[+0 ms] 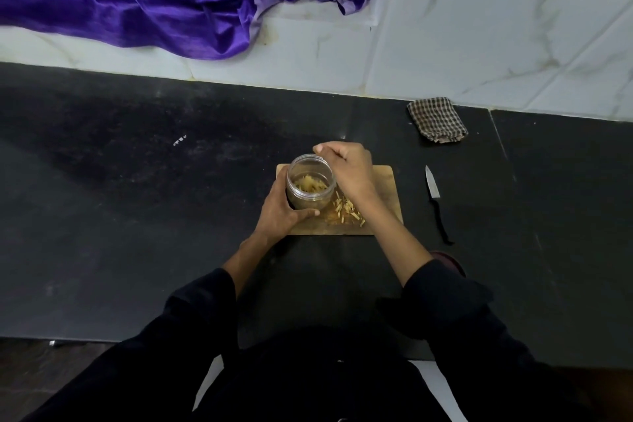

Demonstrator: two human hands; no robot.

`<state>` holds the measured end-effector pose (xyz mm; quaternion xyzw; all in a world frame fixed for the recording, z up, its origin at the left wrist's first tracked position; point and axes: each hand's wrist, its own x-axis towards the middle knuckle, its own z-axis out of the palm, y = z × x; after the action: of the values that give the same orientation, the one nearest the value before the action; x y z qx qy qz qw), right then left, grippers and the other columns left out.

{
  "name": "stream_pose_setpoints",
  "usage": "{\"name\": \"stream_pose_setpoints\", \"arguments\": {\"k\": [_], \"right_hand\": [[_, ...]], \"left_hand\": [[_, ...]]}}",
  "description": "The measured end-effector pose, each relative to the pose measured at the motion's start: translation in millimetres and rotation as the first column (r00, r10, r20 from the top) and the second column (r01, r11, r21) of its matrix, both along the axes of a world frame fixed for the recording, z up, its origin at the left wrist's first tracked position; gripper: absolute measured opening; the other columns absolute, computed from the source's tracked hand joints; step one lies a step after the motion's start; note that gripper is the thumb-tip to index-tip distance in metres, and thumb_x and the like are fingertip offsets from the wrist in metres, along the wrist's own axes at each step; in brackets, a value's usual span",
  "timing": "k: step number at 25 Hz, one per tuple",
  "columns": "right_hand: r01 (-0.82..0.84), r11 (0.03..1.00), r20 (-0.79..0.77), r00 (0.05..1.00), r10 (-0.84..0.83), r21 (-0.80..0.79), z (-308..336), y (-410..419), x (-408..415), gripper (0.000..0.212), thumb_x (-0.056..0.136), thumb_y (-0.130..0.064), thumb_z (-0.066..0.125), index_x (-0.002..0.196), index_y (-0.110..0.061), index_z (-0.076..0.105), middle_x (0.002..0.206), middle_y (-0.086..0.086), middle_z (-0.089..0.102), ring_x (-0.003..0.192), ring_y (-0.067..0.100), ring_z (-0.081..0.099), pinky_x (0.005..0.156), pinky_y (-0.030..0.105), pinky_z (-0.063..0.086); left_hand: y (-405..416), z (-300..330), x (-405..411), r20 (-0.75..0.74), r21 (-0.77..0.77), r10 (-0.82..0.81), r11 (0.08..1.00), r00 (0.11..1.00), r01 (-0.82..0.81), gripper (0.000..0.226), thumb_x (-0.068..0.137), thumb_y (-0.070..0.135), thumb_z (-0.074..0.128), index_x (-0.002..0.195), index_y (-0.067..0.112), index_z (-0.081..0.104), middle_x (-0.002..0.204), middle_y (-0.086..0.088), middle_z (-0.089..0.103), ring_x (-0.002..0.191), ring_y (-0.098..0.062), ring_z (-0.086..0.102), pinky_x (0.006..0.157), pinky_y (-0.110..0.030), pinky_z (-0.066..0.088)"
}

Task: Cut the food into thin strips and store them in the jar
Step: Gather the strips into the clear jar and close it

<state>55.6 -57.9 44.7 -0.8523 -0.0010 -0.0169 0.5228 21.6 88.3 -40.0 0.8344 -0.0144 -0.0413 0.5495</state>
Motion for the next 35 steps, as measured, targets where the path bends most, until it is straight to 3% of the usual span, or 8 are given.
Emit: {"name": "stream_pose_setpoints", "arguments": {"k": [3, 5, 8, 13, 19, 26, 29, 35], "right_hand": [[0.050, 0.999, 0.000, 0.999, -0.050, -0.019, -4, -14, 4, 0.021, 0.098, -0.017, 0.059, 0.107, -0.007, 0.075, 0.104, 0.003, 0.074, 0.095, 0.011, 0.068, 0.088, 0.026, 0.053], [0.055, 0.979, -0.021, 0.998, -0.060, -0.197, -15, -30, 13, 0.024, 0.099, -0.010, 0.054, 0.114, -0.005, 0.072, 0.115, 0.007, 0.072, 0.108, 0.016, 0.065, 0.093, 0.023, 0.047], [-0.210, 0.806, -0.191, 0.974, 0.123, -0.553, -38, -45, 26, 0.041, 0.097, 0.002, 0.045, 0.133, -0.009, 0.060, 0.140, 0.008, 0.056, 0.129, 0.020, 0.052, 0.107, 0.029, 0.039], [-0.505, 0.587, -0.307, 0.859, 0.409, -0.633, -68, -44, 20, 0.053, 0.094, 0.002, 0.041, 0.145, -0.010, 0.048, 0.155, 0.006, 0.036, 0.141, 0.022, 0.037, 0.117, 0.039, 0.031], [-0.456, 0.591, -0.196, 0.871, 0.451, -0.665, -80, -60, -17, 0.035, 0.099, -0.025, 0.056, 0.131, -0.011, 0.060, 0.130, 0.002, 0.049, 0.116, 0.019, 0.050, 0.101, 0.034, 0.043], [-0.295, 0.745, -0.034, 0.938, 0.344, -0.598, -75, -88, -18, 0.017, 0.093, -0.010, 0.063, 0.106, -0.013, 0.074, 0.111, 0.002, 0.063, 0.104, 0.016, 0.058, 0.091, 0.026, 0.045], [-0.207, 0.826, 0.019, 0.967, 0.254, -0.524, -70, -101, -13, 0.022, 0.092, -0.004, 0.062, 0.107, -0.013, 0.075, 0.115, 0.002, 0.067, 0.106, 0.017, 0.061, 0.094, 0.034, 0.049], [-0.451, 0.614, -0.343, 0.892, 0.293, -0.647, -68, -86, -15, 0.046, 0.098, -0.028, 0.058, 0.143, -0.021, 0.050, 0.157, 0.009, 0.032, 0.142, 0.029, 0.032, 0.115, 0.039, 0.027]], "left_hand": [[1, -4, 1, -0.003, -0.011, 0.003, 1.000, 1.000, -0.004, 0.093, 0.061, 0.029, 0.088, 0.132, 0.042, 0.029, 0.122, 0.028, 0.045, 0.116, 0.005, 0.043, 0.091, -0.009, 0.032], [1, -6, 2, -0.004, -0.011, 0.000, 1.000, 1.000, 0.000, 0.095, 0.059, 0.030, 0.089, 0.134, 0.036, 0.031, 0.127, 0.019, 0.048, 0.119, 0.001, 0.045, 0.096, -0.015, 0.034], [1, -6, 3, 0.000, -0.008, -0.012, 1.000, 1.000, 0.012, 0.095, 0.060, 0.029, 0.089, 0.132, 0.042, 0.028, 0.128, 0.019, 0.046, 0.120, 0.000, 0.043, 0.094, -0.014, 0.033], [2, -5, 2, 0.003, -0.004, 0.000, 1.000, 1.000, 0.000, 0.095, 0.059, 0.027, 0.089, 0.134, 0.037, 0.031, 0.125, 0.021, 0.047, 0.117, 0.004, 0.044, 0.094, -0.014, 0.033], [1, -2, 0, 0.005, 0.019, 0.006, 1.000, 1.000, -0.006, 0.094, 0.061, 0.026, 0.088, 0.130, 0.045, 0.027, 0.119, 0.032, 0.043, 0.111, 0.014, 0.041, 0.088, -0.004, 0.029], [0, -1, -1, -0.011, 0.024, 0.012, 1.000, 1.000, -0.011, 0.102, 0.060, 0.027, 0.089, 0.139, 0.036, 0.025, 0.127, 0.021, 0.043, 0.120, 0.001, 0.040, 0.095, -0.014, 0.031], [0, -2, 0, -0.012, 0.025, 0.006, 1.000, 1.000, -0.005, 0.099, 0.060, 0.029, 0.089, 0.133, 0.045, 0.025, 0.128, 0.019, 0.045, 0.120, -0.001, 0.042, 0.098, -0.022, 0.034], [-1, 2, -1, -0.010, 0.014, 0.004, 1.000, 1.000, -0.004, 0.097, 0.061, 0.026, 0.088, 0.126, 0.050, 0.020, 0.126, 0.021, 0.043, 0.119, 0.001, 0.040, 0.093, -0.014, 0.031]]}}
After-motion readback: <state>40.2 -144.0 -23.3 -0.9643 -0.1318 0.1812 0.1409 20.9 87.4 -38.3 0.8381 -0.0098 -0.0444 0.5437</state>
